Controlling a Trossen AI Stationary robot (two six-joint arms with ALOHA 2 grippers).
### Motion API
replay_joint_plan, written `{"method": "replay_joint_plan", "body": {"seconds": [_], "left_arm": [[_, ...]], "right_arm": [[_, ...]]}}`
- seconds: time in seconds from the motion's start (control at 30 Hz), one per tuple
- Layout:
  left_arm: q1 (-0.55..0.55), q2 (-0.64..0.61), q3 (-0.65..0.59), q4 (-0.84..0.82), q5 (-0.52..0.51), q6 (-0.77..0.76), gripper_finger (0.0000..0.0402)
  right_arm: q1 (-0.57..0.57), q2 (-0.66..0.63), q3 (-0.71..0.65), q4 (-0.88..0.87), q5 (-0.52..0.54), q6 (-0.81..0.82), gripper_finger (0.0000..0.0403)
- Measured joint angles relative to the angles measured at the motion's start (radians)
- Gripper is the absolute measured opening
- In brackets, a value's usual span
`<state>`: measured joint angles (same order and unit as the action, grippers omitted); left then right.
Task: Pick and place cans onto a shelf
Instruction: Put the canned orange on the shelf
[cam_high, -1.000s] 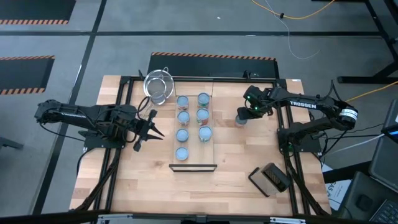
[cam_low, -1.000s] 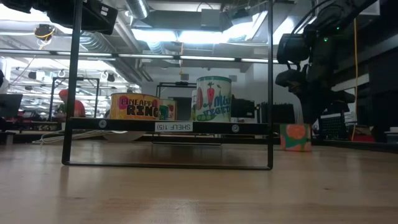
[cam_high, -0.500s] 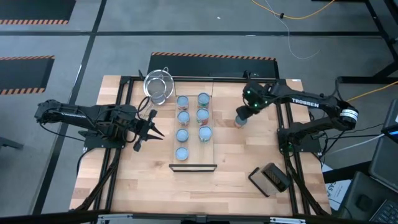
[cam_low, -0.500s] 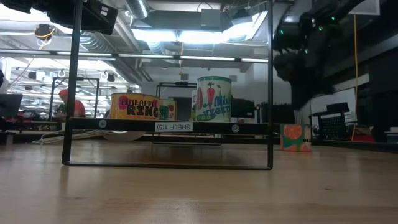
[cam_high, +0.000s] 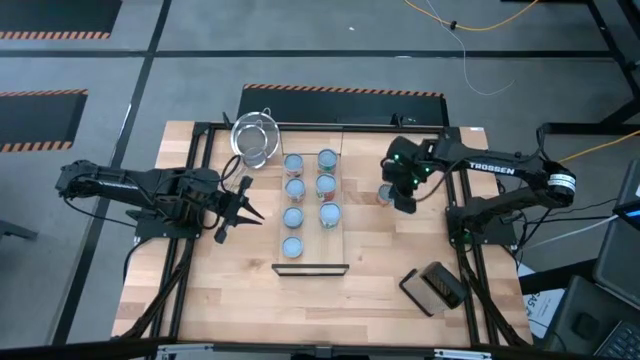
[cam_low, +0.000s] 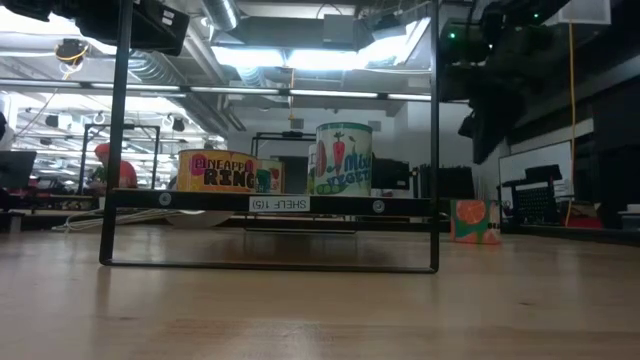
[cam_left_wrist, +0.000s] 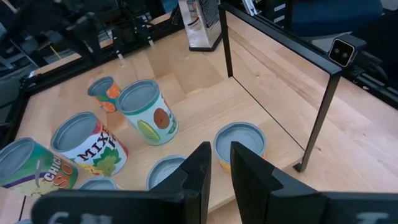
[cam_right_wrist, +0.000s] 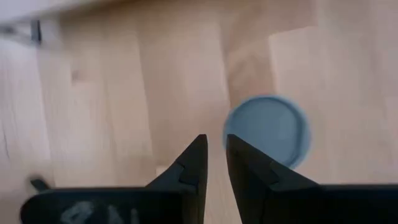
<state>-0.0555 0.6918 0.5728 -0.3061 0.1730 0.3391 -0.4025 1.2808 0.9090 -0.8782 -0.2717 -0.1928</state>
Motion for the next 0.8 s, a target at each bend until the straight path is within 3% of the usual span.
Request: {"method": "replay_joint_plan", "body": {"seconds": [0.1, 0.3, 0.8], "left_arm": [[0.0, 0.0, 0.0, 0.0, 0.0, 0.0, 0.0054], [0.0, 0.0, 0.0, 0.0, 0.0, 0.0, 0.0054], [0.0, 0.0, 0.0, 0.0, 0.0, -0.025, 0.0054]], "right_arm": [[0.022, 0.0, -0.02, -0.009, 0.018, -0.097, 0.0064], [0.041, 0.0, -0.048, -0.005, 0.163, -0.26, 0.0064], [0.041, 0.0, -0.081, 0.001, 0.174, -0.261, 0.0064]]}}
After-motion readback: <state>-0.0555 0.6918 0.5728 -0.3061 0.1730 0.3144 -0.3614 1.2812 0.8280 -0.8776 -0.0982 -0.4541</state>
